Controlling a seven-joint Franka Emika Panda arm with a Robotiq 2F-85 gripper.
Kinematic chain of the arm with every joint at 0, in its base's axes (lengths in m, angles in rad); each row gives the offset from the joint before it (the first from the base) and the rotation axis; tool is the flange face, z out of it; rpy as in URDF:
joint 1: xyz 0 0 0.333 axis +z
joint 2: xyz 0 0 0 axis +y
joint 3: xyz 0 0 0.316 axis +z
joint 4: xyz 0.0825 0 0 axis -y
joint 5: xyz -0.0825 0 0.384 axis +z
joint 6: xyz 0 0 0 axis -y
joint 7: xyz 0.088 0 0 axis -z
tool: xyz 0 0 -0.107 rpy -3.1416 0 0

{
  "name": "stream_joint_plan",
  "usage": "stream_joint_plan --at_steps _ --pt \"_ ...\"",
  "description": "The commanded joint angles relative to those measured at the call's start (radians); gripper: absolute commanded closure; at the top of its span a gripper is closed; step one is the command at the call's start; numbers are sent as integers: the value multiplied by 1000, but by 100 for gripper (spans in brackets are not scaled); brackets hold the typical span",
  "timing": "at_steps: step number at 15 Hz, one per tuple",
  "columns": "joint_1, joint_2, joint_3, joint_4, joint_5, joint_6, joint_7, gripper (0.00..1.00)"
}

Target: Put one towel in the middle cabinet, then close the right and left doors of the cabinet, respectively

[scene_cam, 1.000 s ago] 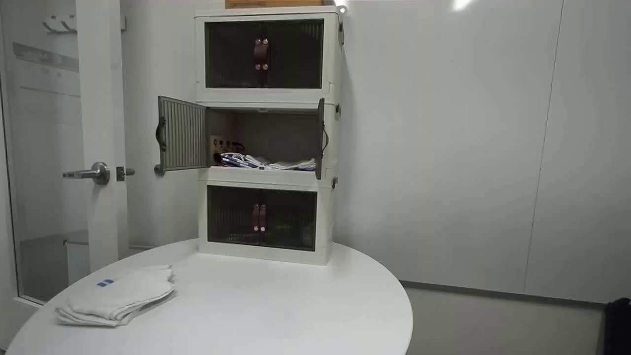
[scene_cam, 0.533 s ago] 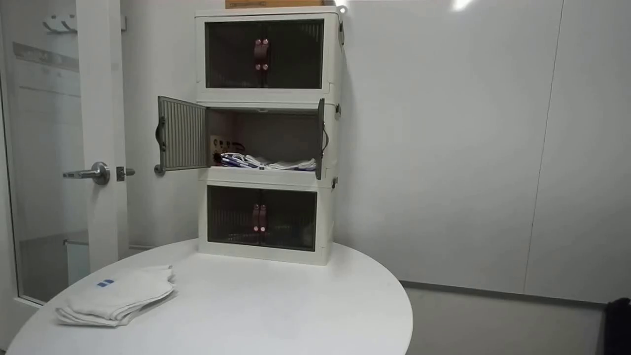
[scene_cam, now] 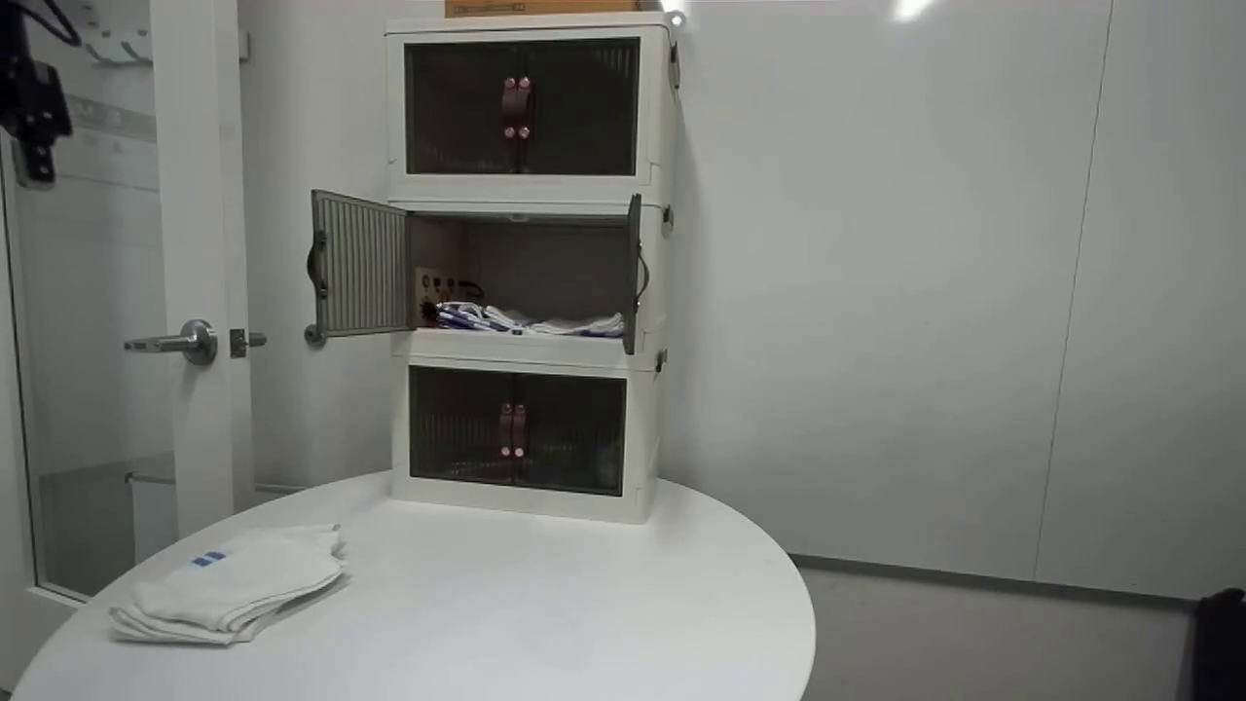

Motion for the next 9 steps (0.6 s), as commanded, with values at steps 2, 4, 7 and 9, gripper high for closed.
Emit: stream_joint_plan --at_steps 2,4,7,9 --pt "25 217 -37 96 -148 111 156 0" --pt "44 280 -74 116 -185 146 203 0" --pt "70 367 -135 147 -186 215 225 0" --pt "86 413 -170 165 -180 262 217 0"
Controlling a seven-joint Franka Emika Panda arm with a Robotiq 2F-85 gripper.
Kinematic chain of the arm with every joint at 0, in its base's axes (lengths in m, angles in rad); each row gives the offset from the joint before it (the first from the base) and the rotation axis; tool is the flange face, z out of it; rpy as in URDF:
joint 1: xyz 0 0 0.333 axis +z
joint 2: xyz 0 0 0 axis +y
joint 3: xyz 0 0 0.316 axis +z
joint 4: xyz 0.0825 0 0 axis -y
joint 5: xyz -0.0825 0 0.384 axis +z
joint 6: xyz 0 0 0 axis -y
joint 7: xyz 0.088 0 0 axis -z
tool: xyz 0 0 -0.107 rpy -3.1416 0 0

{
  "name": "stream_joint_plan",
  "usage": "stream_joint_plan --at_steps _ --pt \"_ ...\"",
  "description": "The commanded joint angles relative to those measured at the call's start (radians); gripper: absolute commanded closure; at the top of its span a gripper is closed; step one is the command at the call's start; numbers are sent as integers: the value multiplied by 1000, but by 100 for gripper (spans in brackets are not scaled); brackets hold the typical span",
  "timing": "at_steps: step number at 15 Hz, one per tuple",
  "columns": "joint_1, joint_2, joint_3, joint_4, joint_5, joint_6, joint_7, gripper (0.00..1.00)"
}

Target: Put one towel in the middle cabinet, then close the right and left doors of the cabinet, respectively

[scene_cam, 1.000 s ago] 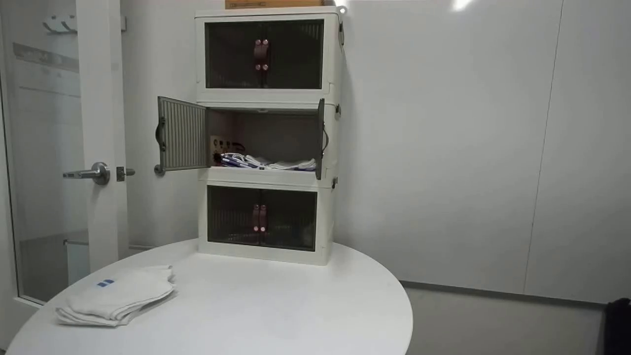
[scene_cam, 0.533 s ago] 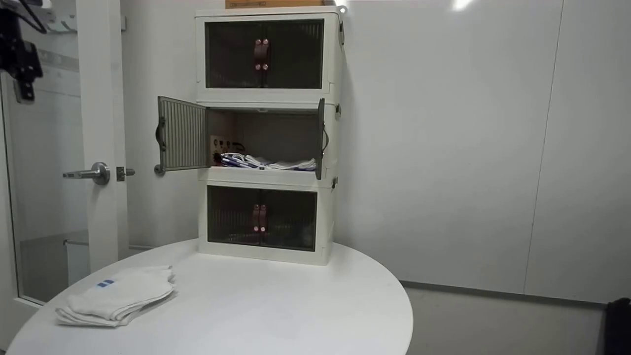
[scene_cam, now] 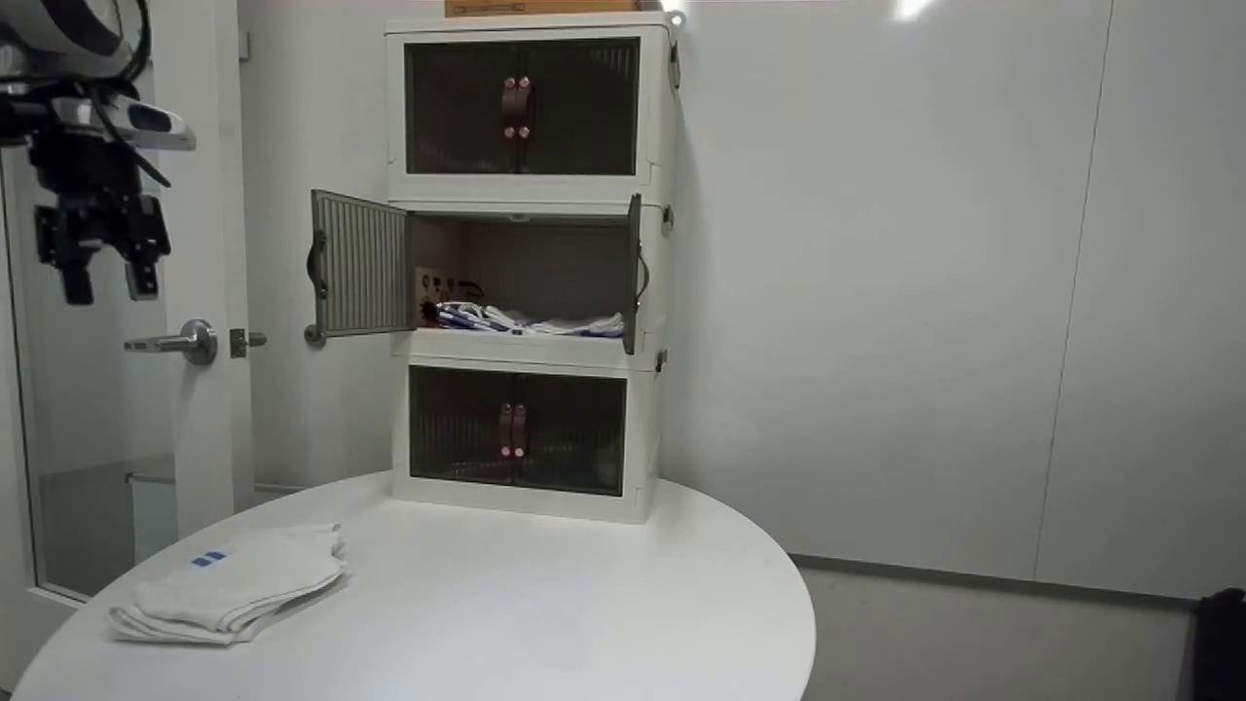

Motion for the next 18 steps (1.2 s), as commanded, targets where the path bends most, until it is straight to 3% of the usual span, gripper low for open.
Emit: stream_joint_plan --at_steps 1,18 --pt "47 100 -71 66 -13 68 21 0" --pt "213 510 -319 281 -29 268 26 0"
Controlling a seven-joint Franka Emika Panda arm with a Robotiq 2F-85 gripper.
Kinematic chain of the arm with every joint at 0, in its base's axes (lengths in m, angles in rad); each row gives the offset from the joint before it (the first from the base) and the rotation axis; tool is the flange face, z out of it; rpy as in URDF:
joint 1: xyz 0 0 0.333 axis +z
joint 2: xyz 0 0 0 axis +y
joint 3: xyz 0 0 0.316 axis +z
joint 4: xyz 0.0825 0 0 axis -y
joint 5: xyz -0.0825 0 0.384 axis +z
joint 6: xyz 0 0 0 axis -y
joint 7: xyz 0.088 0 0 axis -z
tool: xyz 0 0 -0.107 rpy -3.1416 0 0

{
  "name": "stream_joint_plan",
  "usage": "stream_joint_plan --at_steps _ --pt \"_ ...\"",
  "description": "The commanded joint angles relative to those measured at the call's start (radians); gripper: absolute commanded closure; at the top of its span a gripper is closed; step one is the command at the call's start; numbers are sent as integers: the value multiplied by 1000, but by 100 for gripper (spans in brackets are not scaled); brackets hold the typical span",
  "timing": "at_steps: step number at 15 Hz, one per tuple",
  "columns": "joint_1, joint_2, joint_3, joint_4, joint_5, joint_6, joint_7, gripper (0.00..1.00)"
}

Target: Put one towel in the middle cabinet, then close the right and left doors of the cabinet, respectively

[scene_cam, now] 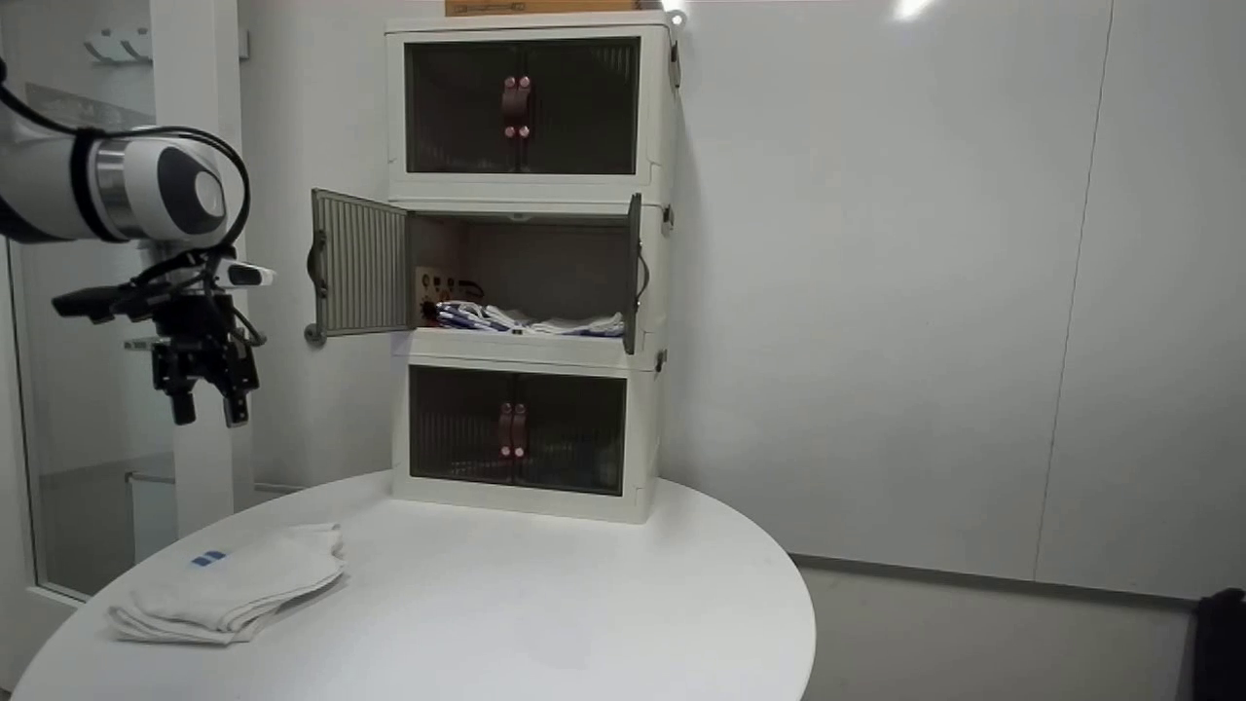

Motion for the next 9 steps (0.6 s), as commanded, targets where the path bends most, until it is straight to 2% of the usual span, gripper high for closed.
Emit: stream_joint_plan --at_steps 1,9 --pt "49 88 -58 60 -21 27 27 0" --pt "31 193 -52 96 31 54 -48 0"
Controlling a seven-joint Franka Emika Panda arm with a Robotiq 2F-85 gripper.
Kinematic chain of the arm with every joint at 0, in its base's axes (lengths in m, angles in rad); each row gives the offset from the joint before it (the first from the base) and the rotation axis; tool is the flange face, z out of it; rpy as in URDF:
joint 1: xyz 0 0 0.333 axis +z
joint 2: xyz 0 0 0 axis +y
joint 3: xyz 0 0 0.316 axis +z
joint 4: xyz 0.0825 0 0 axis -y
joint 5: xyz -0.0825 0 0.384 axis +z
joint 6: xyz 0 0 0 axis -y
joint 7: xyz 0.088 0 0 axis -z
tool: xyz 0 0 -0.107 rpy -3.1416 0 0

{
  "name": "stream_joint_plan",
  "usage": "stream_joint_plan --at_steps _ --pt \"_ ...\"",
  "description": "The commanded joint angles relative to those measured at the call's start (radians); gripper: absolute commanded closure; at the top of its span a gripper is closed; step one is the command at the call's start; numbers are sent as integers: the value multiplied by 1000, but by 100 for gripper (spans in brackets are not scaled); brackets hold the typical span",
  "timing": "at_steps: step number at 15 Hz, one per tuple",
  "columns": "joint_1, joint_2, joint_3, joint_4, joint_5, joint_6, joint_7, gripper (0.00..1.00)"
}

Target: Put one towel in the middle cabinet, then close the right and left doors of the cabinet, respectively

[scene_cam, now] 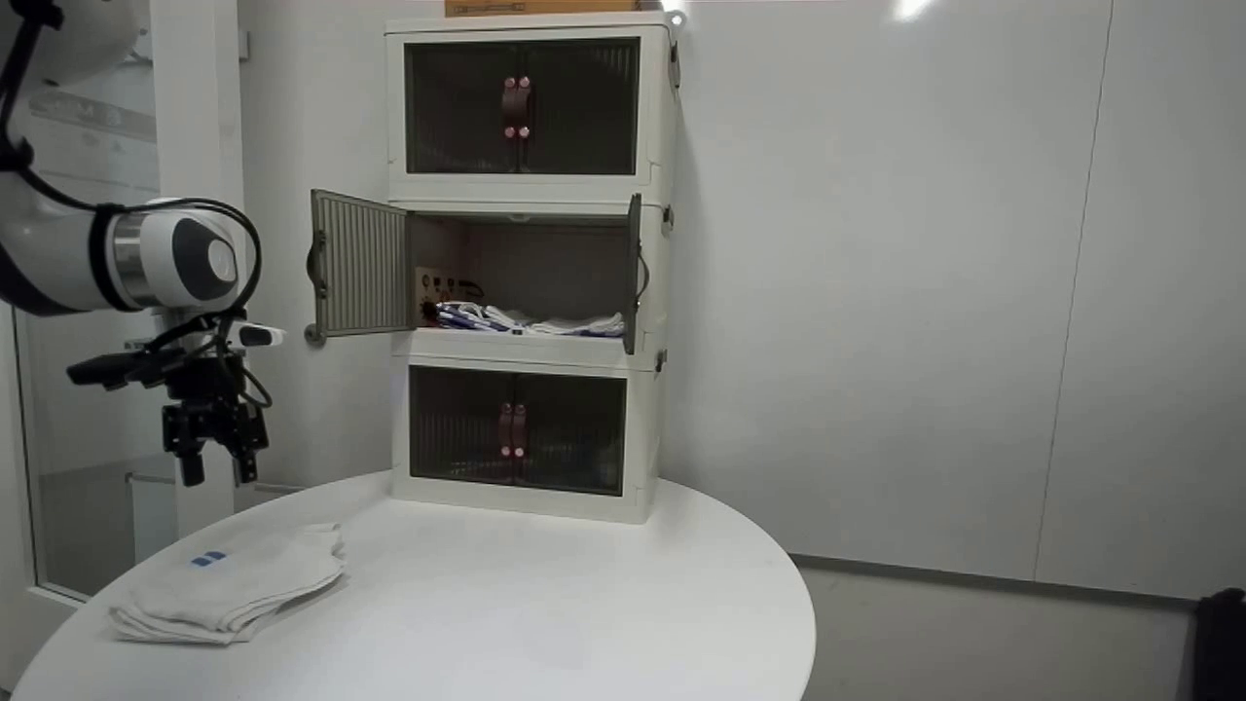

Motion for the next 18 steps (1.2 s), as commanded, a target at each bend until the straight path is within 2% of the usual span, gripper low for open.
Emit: stream_joint_plan --at_steps 1,9,14,15,16,18 --pt "-11 43 6 33 33 36 -53 0" --pt "-51 139 20 42 116 101 -163 0" --pt "-43 218 17 58 170 140 -213 0" --pt "-42 224 17 61 175 139 -220 10" --pt "-41 227 15 64 178 137 -226 26" --pt "-35 233 11 71 178 136 -228 41"
